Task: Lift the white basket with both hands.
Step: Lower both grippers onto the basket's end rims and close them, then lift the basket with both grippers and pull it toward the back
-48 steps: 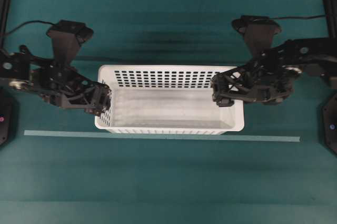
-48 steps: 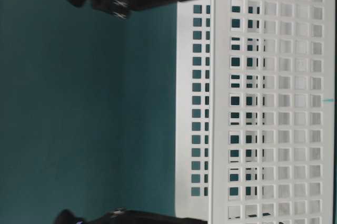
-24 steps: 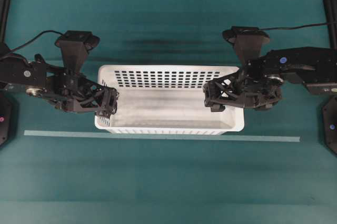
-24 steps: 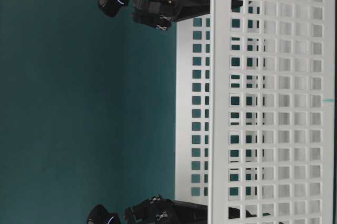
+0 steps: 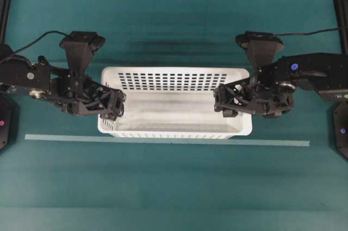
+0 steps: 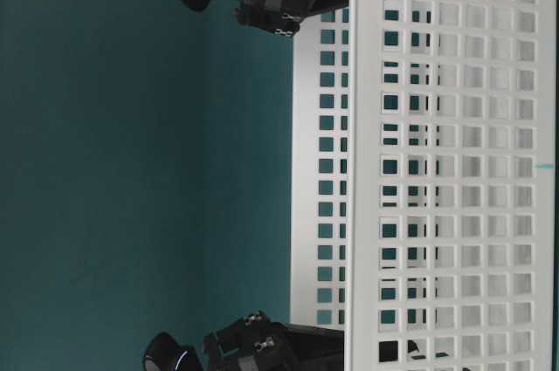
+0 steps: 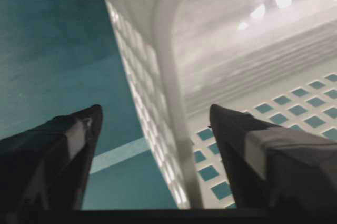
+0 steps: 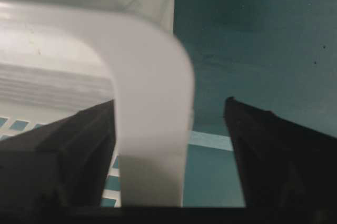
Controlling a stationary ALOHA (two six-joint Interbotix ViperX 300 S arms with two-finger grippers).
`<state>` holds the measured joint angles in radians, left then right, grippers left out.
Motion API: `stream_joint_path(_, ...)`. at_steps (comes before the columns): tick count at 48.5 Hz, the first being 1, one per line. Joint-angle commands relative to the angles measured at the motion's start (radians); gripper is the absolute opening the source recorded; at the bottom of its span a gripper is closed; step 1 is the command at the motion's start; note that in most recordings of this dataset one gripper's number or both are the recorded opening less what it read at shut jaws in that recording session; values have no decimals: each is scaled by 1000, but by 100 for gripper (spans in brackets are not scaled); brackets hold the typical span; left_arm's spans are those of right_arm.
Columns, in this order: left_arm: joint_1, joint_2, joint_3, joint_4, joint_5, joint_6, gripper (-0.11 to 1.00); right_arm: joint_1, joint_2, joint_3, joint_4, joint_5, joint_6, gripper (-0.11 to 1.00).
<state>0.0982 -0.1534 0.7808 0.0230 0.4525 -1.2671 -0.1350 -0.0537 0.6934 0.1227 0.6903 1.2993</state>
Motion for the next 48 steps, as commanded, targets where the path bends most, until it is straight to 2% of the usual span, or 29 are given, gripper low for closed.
stream_joint_path(1,2,18,-14,3,-5,-3,79,6,17,-3,3,-15,3,70)
stream_joint_path(5,0,20,-11,3,-3,-2,62,6,17,-5,5,-12,2,51)
stream_joint_path(10,0,20,-9,3,-2,-2,32,14,17,-5,5,-8,3,23)
stream_joint_path(12,0,20,-9,5,-3,-2,25,14,17,-3,5,-6,3,18)
stream_joint_path(41,-2,8,-26,5,2,2,25,14,-8,-31,8,0,2,18)
stream_joint_path(48,-8,-40,-60,3,69,2,21,11,-58,-61,9,60,3,18)
